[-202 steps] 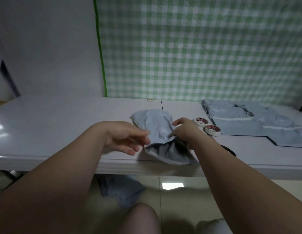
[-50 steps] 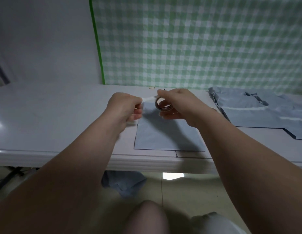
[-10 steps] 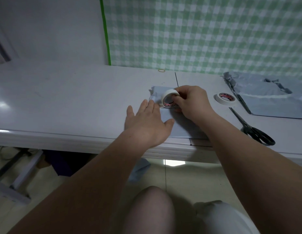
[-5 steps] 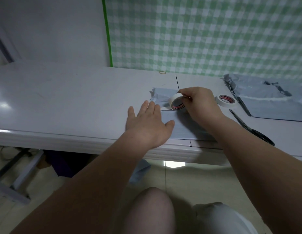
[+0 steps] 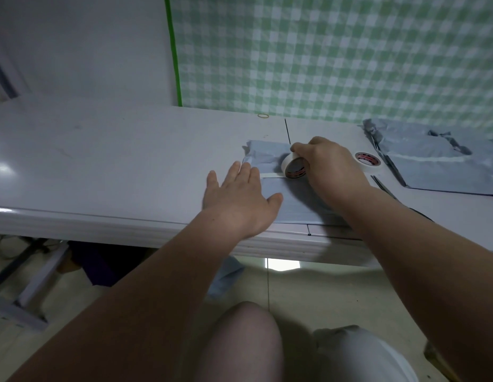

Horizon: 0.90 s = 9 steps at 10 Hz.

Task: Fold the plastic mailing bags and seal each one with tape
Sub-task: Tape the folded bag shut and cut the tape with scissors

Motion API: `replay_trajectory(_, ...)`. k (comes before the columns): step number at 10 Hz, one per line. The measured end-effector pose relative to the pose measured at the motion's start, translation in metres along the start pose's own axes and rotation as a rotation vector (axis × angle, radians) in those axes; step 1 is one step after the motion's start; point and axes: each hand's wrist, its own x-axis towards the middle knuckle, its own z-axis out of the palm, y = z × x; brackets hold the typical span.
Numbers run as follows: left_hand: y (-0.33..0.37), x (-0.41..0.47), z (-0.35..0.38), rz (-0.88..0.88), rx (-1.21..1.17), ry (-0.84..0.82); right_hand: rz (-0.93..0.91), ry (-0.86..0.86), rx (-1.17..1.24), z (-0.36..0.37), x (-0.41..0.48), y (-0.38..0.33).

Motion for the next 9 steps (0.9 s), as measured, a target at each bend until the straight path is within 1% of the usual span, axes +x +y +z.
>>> replay_trajectory(1,0.000,0.001,0.000,0.002,0.002,0.001,-0.037,-0.014,-0.085,-0.003,-0.001,-0.004)
replay_trajectory(3,0.000,0.002,0.002,0.006,0.007,0.027,0.016,0.010,-0.110,0.001,-0.006,-0.012)
replay_trajectory(4,0.000,0.002,0.001,0.004,0.030,0.029,0.044,0.040,-0.059,0.009,-0.012,-0.015)
replay_trajectory(5,0.003,0.001,-0.001,-0.005,0.074,0.030,0.059,0.055,0.047,0.016,-0.018,-0.014)
replay_trajectory(6,0.012,0.001,-0.004,-0.013,0.100,0.011,0.080,0.050,0.091,0.018,-0.018,-0.011)
replay_trajectory(9,0.018,-0.001,-0.002,-0.031,0.037,-0.030,0.106,0.042,0.163,0.021,-0.018,-0.007)
